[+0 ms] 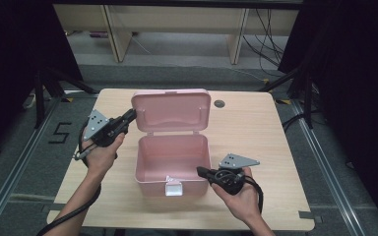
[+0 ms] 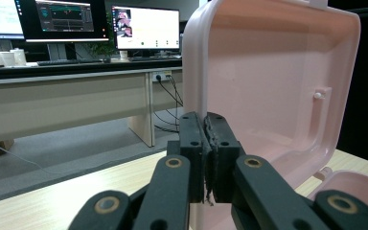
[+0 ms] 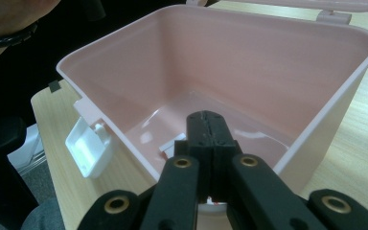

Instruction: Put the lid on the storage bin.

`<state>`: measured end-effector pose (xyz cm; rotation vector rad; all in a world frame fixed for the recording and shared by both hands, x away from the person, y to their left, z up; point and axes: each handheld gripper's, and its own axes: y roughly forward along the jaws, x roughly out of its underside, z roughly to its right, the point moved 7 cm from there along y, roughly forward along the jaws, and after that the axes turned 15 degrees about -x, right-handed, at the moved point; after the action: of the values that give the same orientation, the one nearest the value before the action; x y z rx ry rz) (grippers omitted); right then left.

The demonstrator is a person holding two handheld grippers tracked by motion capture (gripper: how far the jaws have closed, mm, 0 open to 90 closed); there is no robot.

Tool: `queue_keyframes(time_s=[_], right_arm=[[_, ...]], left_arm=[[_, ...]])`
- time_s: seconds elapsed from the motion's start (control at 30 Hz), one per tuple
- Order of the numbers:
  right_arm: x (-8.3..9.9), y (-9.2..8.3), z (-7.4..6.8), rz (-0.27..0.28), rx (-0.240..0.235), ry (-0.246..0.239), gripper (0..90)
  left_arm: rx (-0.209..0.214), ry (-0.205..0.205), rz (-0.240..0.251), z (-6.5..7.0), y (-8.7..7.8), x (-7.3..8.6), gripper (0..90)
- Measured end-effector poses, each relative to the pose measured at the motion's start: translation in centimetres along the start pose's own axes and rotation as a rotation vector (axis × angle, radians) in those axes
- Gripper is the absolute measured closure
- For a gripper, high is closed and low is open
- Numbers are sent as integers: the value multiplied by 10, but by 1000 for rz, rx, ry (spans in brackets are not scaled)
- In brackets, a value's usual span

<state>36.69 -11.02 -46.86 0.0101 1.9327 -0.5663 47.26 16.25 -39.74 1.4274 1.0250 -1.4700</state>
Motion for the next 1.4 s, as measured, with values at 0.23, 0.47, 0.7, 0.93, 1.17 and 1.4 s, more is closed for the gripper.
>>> queue_keyframes(time_s=[0.23, 0.47, 0.7, 0.93, 1.17, 1.4], right_arm=[[1, 1, -3, 6, -8, 29, 900], [1, 1, -3, 8, -9, 33, 900], [1, 1, -3, 8, -11, 32, 900], [1, 0, -3, 6, -4, 35, 900], [1, 1, -2, 11, -8, 24, 900], [1, 1, -3, 13, -9, 27, 900]], left_arm=[[-8, 8, 5, 1, -3, 0, 868], [-13, 19, 10, 3, -6, 1, 868], [-23, 17, 6, 5, -10, 2, 869], [-25, 29, 5, 6, -14, 2, 869], [-25, 38, 10, 7, -18, 3, 868], [-30, 67, 21, 7, -21, 2, 868]])
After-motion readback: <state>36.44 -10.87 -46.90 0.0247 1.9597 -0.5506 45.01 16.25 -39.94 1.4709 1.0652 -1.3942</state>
